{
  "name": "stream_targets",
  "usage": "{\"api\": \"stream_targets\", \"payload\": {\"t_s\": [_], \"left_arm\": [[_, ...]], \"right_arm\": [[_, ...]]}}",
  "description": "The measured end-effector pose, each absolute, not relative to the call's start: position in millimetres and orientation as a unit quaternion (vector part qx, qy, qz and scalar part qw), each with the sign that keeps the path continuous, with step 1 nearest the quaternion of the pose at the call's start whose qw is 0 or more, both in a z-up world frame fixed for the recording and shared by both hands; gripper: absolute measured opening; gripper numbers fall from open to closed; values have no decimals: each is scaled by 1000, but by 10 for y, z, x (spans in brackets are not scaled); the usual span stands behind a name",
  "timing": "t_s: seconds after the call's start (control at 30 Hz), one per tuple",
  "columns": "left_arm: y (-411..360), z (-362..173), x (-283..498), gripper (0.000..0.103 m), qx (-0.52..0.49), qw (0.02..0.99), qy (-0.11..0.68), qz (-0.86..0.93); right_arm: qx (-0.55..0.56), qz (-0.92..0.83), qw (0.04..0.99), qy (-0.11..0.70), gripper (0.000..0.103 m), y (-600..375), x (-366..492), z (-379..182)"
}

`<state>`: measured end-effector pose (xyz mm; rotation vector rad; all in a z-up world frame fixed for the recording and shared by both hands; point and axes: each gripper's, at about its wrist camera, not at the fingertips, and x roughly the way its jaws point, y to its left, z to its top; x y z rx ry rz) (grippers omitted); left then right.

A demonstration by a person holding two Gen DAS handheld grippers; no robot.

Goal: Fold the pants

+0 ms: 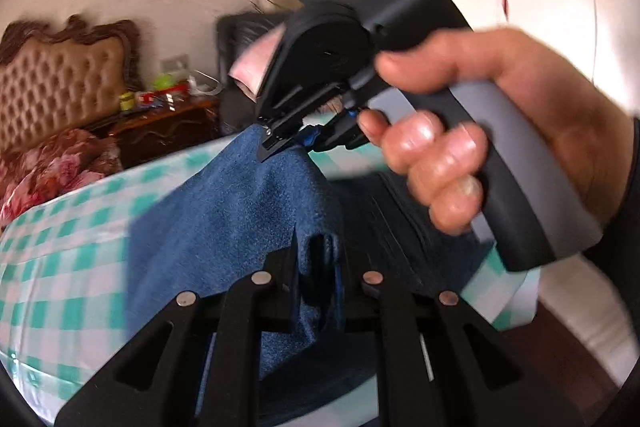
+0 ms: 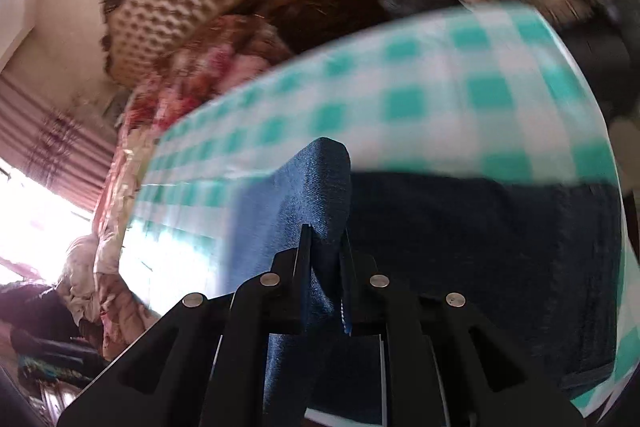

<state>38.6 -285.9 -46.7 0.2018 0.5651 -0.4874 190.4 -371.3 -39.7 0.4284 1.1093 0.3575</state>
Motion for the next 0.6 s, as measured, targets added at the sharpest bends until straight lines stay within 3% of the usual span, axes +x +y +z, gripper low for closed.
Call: {"api": "stream_targets", "payload": {"t_s": [0.17,0.23,0.3,0.33,0.37,0.4,0.47,0.57,0.6], "left_arm": [[-3208,-1147,417,12,162,912,305,-221],[-3255,-1246,400,20,189,916,288,-206],[-3298,-1315,367,41,216,917,275,-194],[-3318,-1352,347,41,228,916,269,-193],[-3339,-1384,336,41,237,915,266,-191],[-3345,-1420,329,41,247,913,264,-188],[-3359,-1486,340,38,258,911,266,-183],[-3413,-1516,317,14,285,911,244,-173],[-3416,-1503,282,12,292,911,238,-169]], "right_arm": [[217,167,785,556,26,-4052,1921,-1106],[225,179,781,555,27,-4089,1919,-1189],[220,185,781,554,35,-4103,1925,-1213],[216,185,782,555,41,-4102,1928,-1228],[219,186,782,553,57,-4122,1923,-1231],[224,190,784,547,62,-4133,1914,-1232],[221,193,787,543,62,-4113,1903,-1228],[212,187,789,546,63,-4067,1926,-1278],[205,184,792,545,55,-4035,1928,-1263]]}}
